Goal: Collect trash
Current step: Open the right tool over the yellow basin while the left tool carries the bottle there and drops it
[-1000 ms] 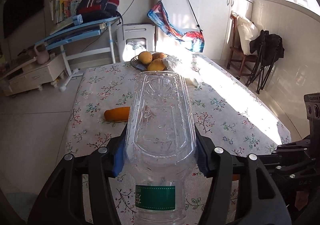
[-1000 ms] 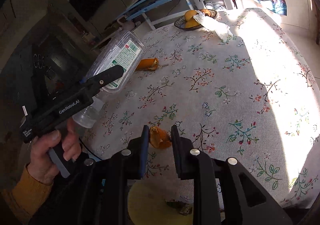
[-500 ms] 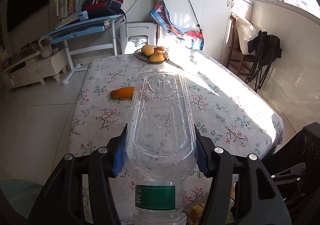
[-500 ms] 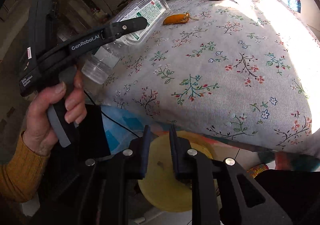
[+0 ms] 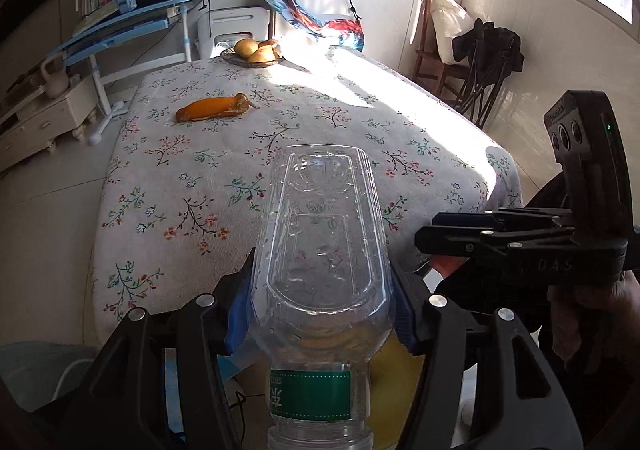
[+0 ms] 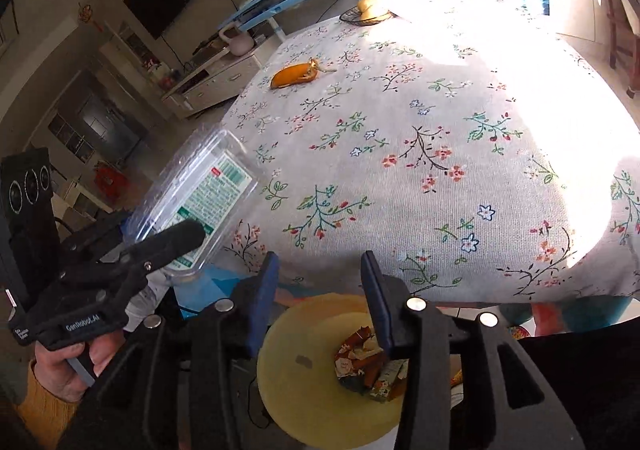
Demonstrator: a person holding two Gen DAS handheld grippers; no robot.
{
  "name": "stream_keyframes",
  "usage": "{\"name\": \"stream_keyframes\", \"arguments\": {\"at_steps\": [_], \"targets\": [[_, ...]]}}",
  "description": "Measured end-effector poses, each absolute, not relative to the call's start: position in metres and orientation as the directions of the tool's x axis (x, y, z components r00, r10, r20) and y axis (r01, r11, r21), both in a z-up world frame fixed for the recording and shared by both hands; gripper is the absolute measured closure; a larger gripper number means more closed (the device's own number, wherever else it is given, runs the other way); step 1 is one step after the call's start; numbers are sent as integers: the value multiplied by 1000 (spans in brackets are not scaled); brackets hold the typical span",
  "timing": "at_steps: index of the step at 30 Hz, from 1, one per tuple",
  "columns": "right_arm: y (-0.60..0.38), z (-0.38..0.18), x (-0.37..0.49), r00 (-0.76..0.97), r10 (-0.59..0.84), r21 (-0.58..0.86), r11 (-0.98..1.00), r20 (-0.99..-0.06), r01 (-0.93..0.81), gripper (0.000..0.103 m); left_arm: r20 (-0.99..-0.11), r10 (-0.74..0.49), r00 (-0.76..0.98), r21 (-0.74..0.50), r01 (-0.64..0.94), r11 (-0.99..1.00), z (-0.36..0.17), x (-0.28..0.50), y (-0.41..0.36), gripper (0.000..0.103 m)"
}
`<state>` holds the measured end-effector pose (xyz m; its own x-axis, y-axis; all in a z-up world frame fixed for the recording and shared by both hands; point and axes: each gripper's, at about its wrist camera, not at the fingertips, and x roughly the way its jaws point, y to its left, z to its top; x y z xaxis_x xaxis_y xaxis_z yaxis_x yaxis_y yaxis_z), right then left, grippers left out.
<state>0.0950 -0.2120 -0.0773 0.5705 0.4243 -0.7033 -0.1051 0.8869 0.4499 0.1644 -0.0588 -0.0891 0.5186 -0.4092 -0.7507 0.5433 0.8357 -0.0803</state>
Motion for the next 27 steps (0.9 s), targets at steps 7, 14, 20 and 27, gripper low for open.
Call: {"name": "stream_keyframes", "arguments": {"at_steps": [7, 14, 20, 27], "targets": [[-241, -67, 88, 649, 386, 492, 870, -655, -21, 51, -807, -380, 452, -28, 613, 790, -107, 138, -74, 32], [-239, -62, 90, 663, 382, 487, 873, -643, -31, 48, -715, -389, 581, -56, 507, 860, -83, 146, -49, 20], [-231, -59, 91, 672, 364, 450, 891, -645, -51, 46, -661, -359, 659, -107, 391, 914, -71, 156, -24, 19], [-221, -49, 92, 687, 350, 405, 910, -637, -89, 40, -639, -337, 692, -174, 296, 939, -68, 166, -3, 16]]}}
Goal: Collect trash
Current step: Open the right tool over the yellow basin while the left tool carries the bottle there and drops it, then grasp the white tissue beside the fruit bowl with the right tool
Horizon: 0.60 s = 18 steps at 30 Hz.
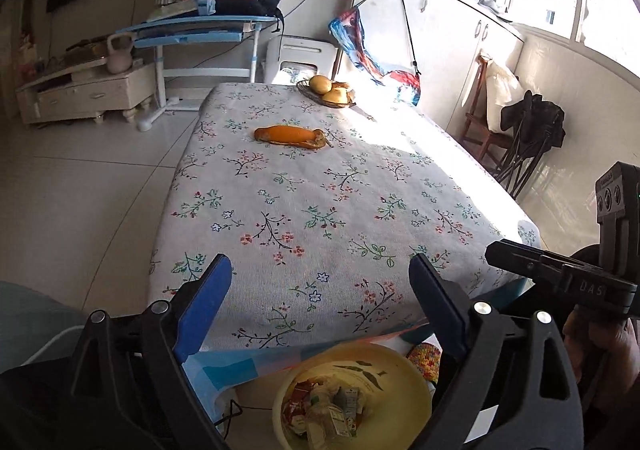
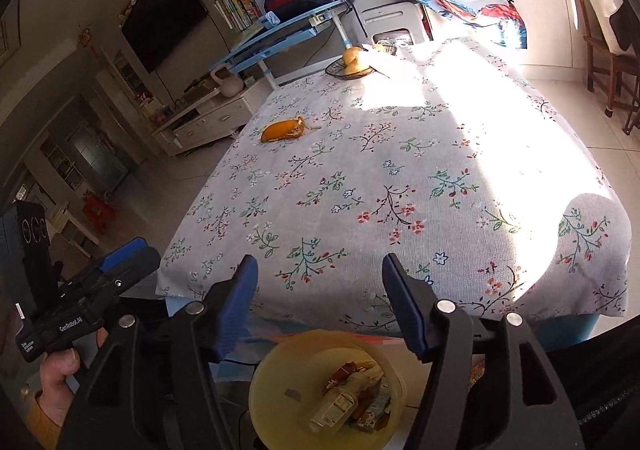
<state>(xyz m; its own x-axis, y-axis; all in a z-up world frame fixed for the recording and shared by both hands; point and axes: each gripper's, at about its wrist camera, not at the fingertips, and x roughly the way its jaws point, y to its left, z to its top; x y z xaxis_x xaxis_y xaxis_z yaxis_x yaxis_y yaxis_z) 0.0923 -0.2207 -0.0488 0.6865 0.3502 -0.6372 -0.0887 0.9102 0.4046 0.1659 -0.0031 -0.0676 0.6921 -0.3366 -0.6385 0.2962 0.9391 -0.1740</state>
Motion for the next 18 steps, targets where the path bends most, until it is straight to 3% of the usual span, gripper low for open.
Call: {"name": "stream_keyframes", "arguments": {"at_steps": [9, 18], "targets": [[-224, -25, 125, 694, 337, 340, 930, -636, -141, 37, -666, -319, 674, -169, 280, 945, -63, 197, -8, 15], [-229, -8, 204, 700, 288, 217, 957, -654, -191, 37, -664, -385, 641, -380, 154, 912, -62, 272, -8, 15]]}}
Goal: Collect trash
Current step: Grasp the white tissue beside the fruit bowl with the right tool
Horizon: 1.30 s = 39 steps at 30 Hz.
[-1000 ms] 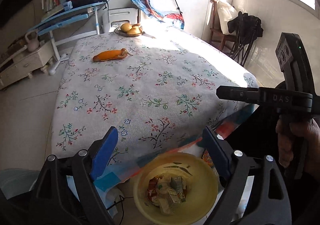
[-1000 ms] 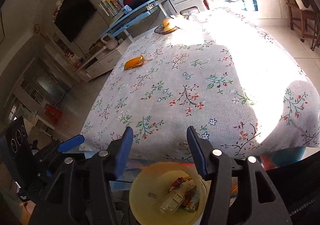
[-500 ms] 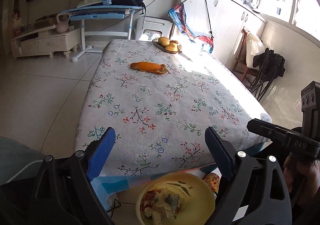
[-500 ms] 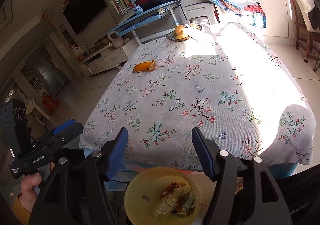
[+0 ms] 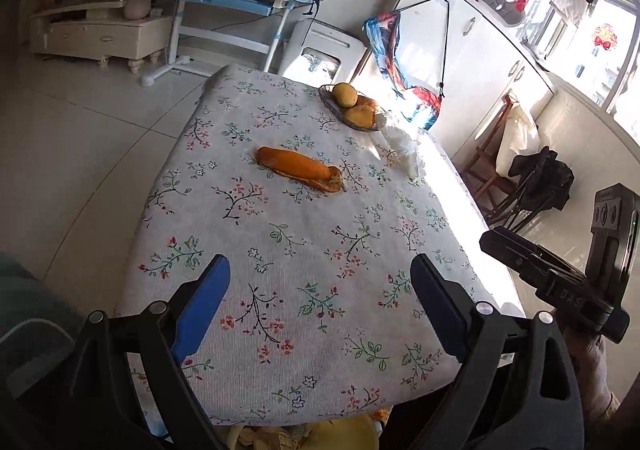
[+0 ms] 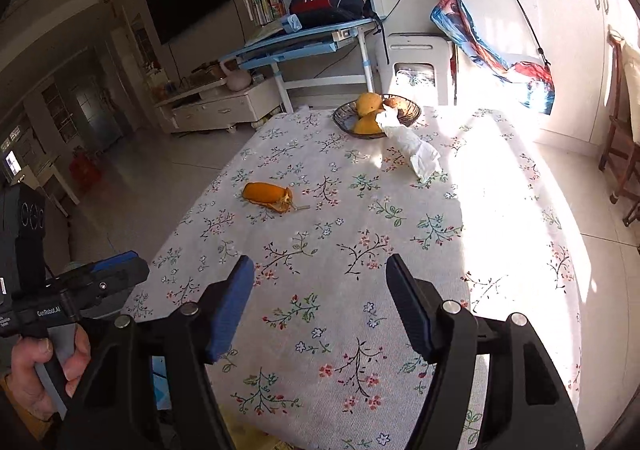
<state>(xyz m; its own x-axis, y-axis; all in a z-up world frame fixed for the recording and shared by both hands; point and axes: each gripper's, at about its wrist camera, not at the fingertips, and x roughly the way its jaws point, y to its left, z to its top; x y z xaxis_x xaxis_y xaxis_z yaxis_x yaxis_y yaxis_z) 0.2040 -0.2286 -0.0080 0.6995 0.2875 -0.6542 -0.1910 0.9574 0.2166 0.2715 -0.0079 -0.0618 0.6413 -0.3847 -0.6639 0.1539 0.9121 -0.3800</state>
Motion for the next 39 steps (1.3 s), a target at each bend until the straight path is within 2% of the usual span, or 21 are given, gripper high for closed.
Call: {"name": "stream_keyframes", "arguments": {"at_steps": [4, 10, 17, 21, 25, 27, 29, 32, 34, 35, 36, 39], "targets": [[-236, -13, 242, 691, 265, 193, 964, -672, -182, 37, -665, -362, 653, -424, 69, 903, -68, 316, -15, 14], [-251, -22, 289, 689, 245, 200, 969, -682, -146, 37, -713, -320, 624, -457, -66, 887, -94, 378, -32, 14], [-264, -30, 327, 702, 229, 206, 971, -674, -119, 37, -782, -208, 588, -382, -188, 905, -122, 429, -52, 14], [-269, -36, 346, 704, 220, 198, 974, -676, -114, 37, -787, -140, 601, -309, -187, 932, -125, 446, -66, 10], [-273, -44, 363, 697, 211, 194, 975, -685, -105, 37, -785, -139, 604, -257, -113, 960, -126, 456, -80, 10], [-274, -48, 371, 697, 204, 187, 977, -687, -102, 37, -766, -181, 616, -244, -19, 970, -128, 452, -88, 14], [-275, -52, 378, 693, 200, 188, 978, -693, -93, 37, -756, -226, 614, -222, 84, 971, -128, 447, -96, 28], [-276, -60, 391, 677, 202, 200, 976, -707, -82, 37, -760, -282, 586, -206, 195, 959, -126, 448, -104, 42], [-278, -66, 396, 656, 218, 221, 972, -722, -80, 48, -763, -310, 567, -210, 235, 949, -126, 449, -103, 52], [-277, -68, 396, 641, 235, 238, 968, -730, -83, 58, -763, -327, 558, -220, 252, 942, -126, 450, -101, 55], [-276, -70, 396, 628, 247, 247, 965, -738, -89, 67, -764, -345, 545, -233, 267, 935, -125, 449, -99, 56], [-268, -69, 390, 605, 260, 234, 964, -753, -124, 82, -774, -399, 491, -243, 352, 904, -125, 443, -100, 61]]}}
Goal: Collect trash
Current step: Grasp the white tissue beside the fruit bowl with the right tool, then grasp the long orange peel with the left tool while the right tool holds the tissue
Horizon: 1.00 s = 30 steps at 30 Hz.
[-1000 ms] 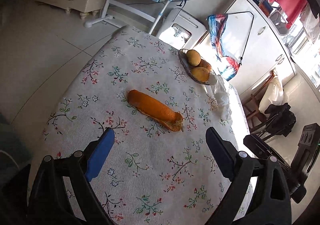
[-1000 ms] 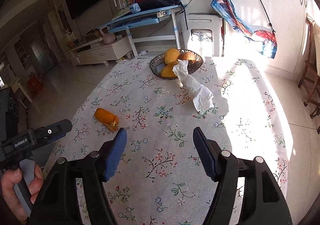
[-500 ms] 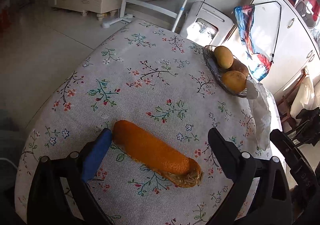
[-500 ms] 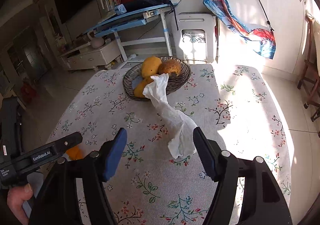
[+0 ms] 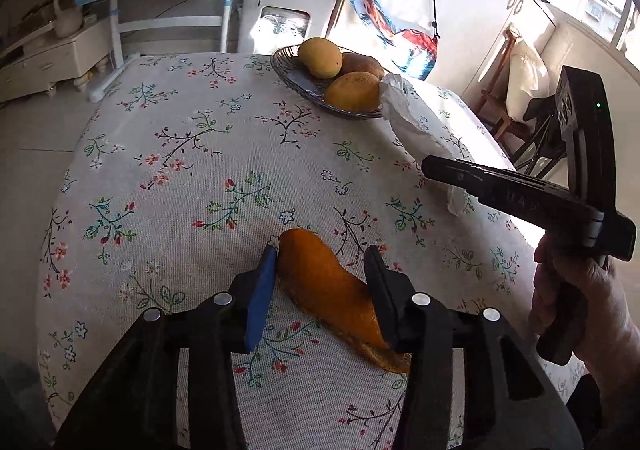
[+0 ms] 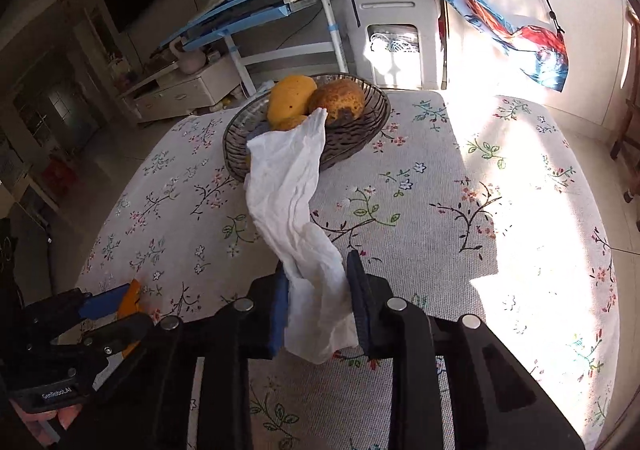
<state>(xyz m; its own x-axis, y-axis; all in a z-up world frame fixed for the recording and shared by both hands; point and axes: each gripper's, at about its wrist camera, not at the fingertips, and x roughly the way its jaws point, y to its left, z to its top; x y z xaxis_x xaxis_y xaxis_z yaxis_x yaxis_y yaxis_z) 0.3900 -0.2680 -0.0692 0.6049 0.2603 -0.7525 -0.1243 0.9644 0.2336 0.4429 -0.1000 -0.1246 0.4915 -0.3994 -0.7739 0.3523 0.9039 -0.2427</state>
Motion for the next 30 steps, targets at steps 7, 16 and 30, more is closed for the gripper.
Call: {"name": "stream_keyframes", "arguments": {"at_steps": [7, 16, 30], "targets": [[-248, -64, 360, 568, 322, 274, 946, -757, -171, 91, -798, -440, 412, -204, 502, 840, -115, 399, -107, 60], [-232, -54, 302, 509, 319, 259, 947, -800, -188, 92, -786, -412, 462, -189, 455, 870, -102, 356, -104, 30], [-227, -62, 267, 521, 246, 187, 969, -817, -164, 61, -819, -451, 355, -211, 544, 812, -113, 360, -102, 75]]}}
